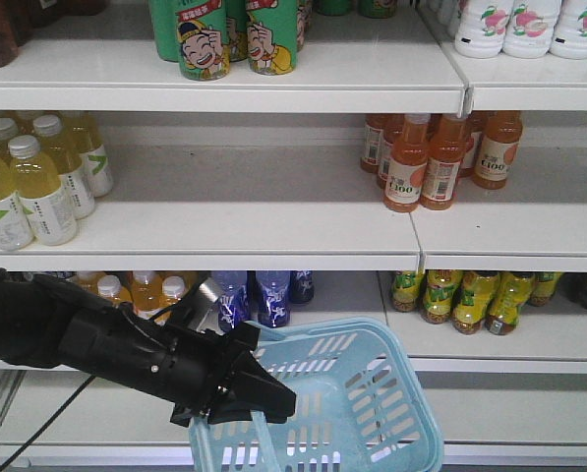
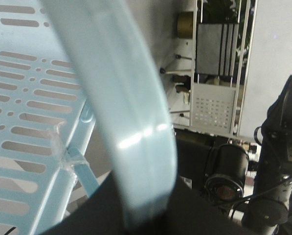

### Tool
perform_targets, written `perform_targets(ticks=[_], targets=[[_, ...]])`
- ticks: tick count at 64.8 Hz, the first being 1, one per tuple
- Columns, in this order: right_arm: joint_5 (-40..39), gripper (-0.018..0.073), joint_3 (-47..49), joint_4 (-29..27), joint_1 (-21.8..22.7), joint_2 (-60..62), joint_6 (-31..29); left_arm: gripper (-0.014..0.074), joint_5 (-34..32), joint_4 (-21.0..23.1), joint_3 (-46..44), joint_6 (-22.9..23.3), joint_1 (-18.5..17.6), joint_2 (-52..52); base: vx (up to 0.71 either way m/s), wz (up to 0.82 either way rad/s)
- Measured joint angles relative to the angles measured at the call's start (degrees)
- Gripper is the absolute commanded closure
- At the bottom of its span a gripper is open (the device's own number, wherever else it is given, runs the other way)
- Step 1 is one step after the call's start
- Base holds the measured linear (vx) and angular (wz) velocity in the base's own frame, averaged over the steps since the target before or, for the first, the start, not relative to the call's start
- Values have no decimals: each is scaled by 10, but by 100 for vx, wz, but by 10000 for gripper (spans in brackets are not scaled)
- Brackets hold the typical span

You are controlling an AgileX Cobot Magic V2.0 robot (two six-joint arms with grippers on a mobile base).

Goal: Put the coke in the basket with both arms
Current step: 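Lift the basket off the shelf with the left gripper, then hold the basket in the left gripper and turn the base away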

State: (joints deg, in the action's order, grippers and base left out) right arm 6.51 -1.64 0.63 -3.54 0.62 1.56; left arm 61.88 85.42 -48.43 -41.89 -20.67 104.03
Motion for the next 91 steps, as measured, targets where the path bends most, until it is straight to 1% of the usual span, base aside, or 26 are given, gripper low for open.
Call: perform_targets(ticks=[16, 34, 91], targets=[[0, 569, 0, 0, 0, 0, 0, 604, -1, 21, 2, -8, 4, -3, 0, 0], [0, 569, 0, 0, 0, 0, 0, 604, -1, 7, 2, -13, 4, -3, 0, 0], [0, 569, 0, 0, 0, 0, 0, 604, -1, 7, 2, -13, 4, -3, 0, -1]])
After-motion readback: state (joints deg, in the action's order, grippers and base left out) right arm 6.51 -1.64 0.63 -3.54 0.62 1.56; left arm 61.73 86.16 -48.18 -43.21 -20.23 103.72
